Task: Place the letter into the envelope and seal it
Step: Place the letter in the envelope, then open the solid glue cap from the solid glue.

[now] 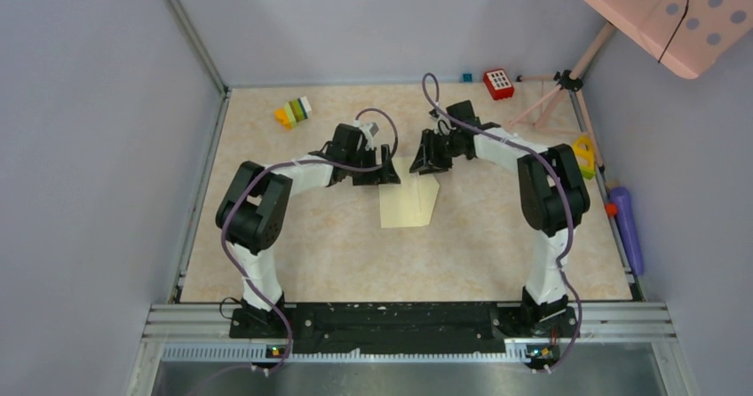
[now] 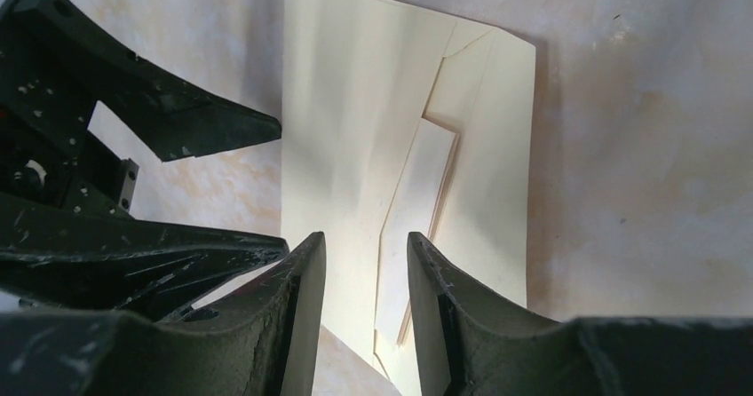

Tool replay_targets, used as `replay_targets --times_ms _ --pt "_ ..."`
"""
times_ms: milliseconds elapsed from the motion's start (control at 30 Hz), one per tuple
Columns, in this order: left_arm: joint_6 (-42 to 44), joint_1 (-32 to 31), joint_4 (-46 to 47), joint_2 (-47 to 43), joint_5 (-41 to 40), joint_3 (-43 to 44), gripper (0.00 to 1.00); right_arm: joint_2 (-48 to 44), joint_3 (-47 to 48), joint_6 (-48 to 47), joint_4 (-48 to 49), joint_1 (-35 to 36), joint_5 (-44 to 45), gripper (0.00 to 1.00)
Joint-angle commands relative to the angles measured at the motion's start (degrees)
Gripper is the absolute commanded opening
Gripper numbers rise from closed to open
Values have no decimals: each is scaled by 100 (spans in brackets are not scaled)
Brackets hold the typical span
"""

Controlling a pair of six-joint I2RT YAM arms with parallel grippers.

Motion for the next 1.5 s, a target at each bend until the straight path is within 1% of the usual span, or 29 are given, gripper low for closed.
replay_targets --times_ms 0,300,433,600,667,733,800,833,900,1067,1133,1200,1233,1333,1467 --pt "44 -59 -484 -51 -44 -269 84 -498 -216 -139 137 -34 -240 39" --pt "32 -56 -433 -86 -46 -305 84 -445 -822 4 656 79 -359 40" --pt "22 -62 -412 -78 -57 -320 84 -294 -767 39 686 82 -305 40" --pt "13 -59 -405 -76 -39 -318 85 -206 -469 -44 510 70 -524 40" --pt "13 -39 -407 -116 19 -270 87 -289 -209 -311 242 -13 -733 40" --pt "22 11 -412 -208 145 -223 93 -495 -1 -529 -14 -176 -821 40" --pt "34 76 -388 -355 255 -196 98 -900 13 -711 -85 -410 -805 40" --pt "45 108 -382 -429 305 -179 99 -1102 -10 -829 -126 -539 -756 40" --pt "85 179 -356 -562 445 -153 99 -1507 -72 -1157 -309 -729 -446 40" --pt "354 283 -516 -842 707 131 99 -2541 -443 -2181 -568 -809 1766 40" --pt "578 303 -679 -934 755 328 99 -2887 -698 -2344 -479 -827 2585 41" --pt "846 330 -835 -991 892 590 99 -3157 -958 -2489 -317 -876 3195 42" --pt "1006 344 -1074 -1004 913 757 99 -3225 -1046 -2573 -232 -897 3550 42" --pt "1551 431 -1577 -1026 1061 1266 99 -3159 -1074 -2709 -293 -1044 3879 43" --pt "2188 604 -1942 -1165 1346 1596 99 -2854 -1155 -2802 -308 -1328 3760 44"
